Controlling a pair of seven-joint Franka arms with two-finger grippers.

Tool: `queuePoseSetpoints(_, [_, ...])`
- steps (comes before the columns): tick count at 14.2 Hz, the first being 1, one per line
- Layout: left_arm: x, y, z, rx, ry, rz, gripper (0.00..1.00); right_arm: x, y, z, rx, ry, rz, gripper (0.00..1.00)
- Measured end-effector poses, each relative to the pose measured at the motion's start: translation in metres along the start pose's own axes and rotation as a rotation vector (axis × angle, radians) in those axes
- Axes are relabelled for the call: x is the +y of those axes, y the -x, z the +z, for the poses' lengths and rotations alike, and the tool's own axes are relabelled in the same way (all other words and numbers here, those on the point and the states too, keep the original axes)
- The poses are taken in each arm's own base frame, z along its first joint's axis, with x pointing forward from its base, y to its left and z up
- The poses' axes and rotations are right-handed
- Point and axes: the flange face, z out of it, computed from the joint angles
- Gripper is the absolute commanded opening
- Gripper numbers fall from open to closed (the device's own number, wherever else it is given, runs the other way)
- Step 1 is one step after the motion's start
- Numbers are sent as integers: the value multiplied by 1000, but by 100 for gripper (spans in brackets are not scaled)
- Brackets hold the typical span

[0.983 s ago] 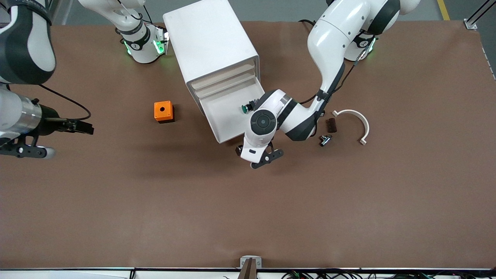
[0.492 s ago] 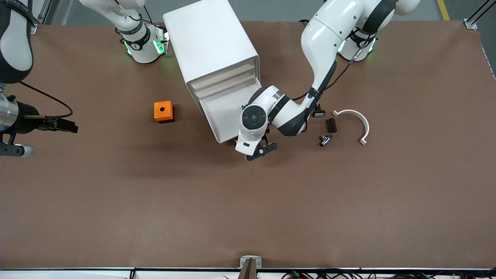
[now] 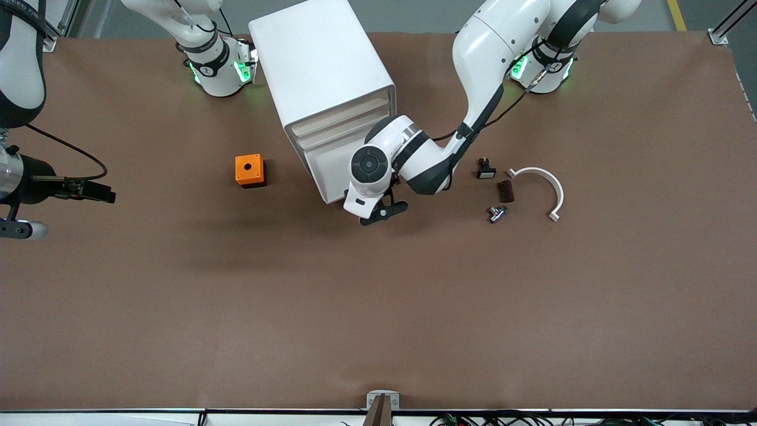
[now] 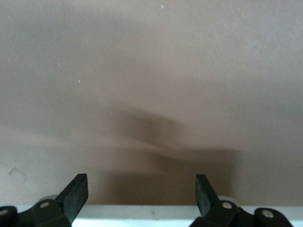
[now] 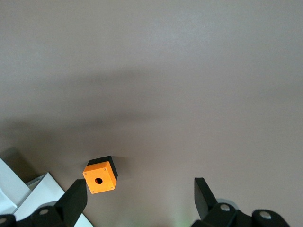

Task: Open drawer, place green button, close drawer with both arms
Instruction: 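Push the drawer fully shut into the cabinet with the left gripper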

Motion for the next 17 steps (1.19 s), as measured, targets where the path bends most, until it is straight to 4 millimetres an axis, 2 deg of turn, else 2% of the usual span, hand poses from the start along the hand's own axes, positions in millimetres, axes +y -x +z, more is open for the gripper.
queuePoseSetpoints(4, [8,23,-3,-23,7,33,100,-1,0,-10,22,0,-2,100])
queuePoseSetpoints(10, [12,50,9,-58,-12,70,100,-2,1,-17,38,-1,-4,100])
queuePoseSetpoints(17, [17,73,17,-76,-23,97,100,-14,3,-25,54,-3,-26,100])
